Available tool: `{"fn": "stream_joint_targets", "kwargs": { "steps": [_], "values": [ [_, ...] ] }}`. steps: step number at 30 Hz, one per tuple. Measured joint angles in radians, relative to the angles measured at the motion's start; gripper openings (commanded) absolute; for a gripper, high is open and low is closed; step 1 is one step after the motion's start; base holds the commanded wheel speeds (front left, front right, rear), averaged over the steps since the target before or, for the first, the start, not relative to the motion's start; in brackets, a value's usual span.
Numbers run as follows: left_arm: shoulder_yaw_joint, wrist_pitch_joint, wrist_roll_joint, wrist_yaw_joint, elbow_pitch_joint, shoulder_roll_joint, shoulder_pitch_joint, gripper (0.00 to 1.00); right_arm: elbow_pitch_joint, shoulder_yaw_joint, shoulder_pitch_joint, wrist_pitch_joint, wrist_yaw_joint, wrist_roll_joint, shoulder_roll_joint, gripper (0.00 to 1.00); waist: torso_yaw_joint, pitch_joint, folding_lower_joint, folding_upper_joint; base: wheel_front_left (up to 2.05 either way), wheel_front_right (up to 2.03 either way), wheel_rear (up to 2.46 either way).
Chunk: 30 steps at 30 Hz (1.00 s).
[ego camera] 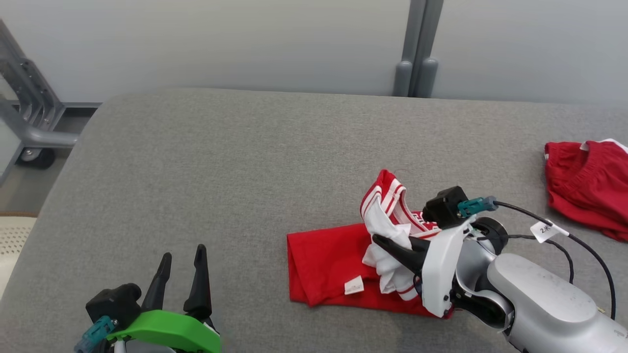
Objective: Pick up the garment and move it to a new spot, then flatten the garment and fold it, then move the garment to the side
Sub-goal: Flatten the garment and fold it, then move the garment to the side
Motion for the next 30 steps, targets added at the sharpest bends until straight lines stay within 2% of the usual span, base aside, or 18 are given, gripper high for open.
{"fn": "stream_joint_targets", "kwargs": {
  "steps": [9,11,13,20,25,28,30],
  "values": [
    [-0.004,0.0,0.0,0.0,-0.002,-0.001,0.0,1.0,0.12,0.013,-0.044,0.051,0.0,-0.002,0.051,0.0,0.081,0.01,0.0,0.0,0.0,0.0,0.0],
    [-0.004,0.0,0.0,0.0,-0.002,-0.001,0.0,1.0,0.138,0.026,-0.063,0.061,0.0,-0.009,0.066,0.34,0.095,0.015,0.0,0.0,0.0,0.0,0.0],
    [-0.004,0.0,0.0,0.0,-0.001,-0.002,0.0,1.0,0.156,0.039,-0.079,0.071,0.0,-0.016,0.087,1.0,0.107,0.019,0.0,0.0,0.0,0.0,0.0],
    [0.006,-0.008,0.0,0.0,0.001,-0.003,0.0,1.0,0.167,0.097,-0.145,0.099,0.0,-0.037,0.163,1.0,0.12,0.019,0.0,0.0,0.0,0.0,0.0],
    [0.017,-0.011,0.0,0.0,0.001,-0.003,0.0,1.0,0.141,0.092,-0.189,0.091,0.0,-0.036,0.203,1.0,0.11,0.009,0.0,0.0,0.0,0.0,0.0],
    [0.026,-0.012,0.0,0.0,0.001,-0.003,0.003,1.0,0.134,0.068,-0.217,0.073,0.0,-0.036,0.206,1.0,0.098,0.002,0.0,0.0,0.0,0.0,0.0],
    [0.026,-0.012,0.0,0.0,0.0,-0.003,0.004,1.0,0.139,0.039,-0.229,0.055,0.0,-0.035,0.186,1.0,0.088,-0.002,0.0,0.0,0.0,0.0,0.0]
  ]
}}
